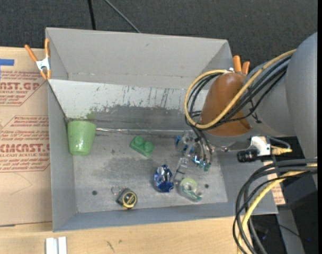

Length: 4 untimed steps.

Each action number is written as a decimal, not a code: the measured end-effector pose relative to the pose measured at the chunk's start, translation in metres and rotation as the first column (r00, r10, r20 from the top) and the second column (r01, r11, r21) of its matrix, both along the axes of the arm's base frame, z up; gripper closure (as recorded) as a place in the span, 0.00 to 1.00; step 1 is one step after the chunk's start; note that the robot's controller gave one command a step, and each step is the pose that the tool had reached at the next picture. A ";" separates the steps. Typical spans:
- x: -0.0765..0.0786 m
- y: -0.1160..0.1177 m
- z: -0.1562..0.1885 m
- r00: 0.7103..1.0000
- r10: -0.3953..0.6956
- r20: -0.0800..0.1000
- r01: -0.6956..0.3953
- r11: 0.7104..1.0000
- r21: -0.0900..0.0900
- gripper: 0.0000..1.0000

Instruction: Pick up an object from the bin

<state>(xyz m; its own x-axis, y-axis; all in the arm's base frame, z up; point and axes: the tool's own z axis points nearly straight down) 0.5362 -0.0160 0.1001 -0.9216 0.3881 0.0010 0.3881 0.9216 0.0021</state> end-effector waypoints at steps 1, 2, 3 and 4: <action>0.032 -0.053 0.017 0.995 -0.096 0.005 0.096 0.995 -0.004 0.00; 0.045 -0.040 -0.032 0.940 -0.341 -0.001 0.341 0.940 -0.003 0.00; 0.045 -0.040 -0.032 0.941 -0.340 0.000 0.340 0.941 -0.004 0.00; 0.046 -0.040 -0.031 0.941 -0.340 0.002 0.340 0.941 -0.004 1.00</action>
Offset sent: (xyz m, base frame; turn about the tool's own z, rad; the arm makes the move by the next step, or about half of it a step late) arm 0.0303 -0.0514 0.0170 0.0953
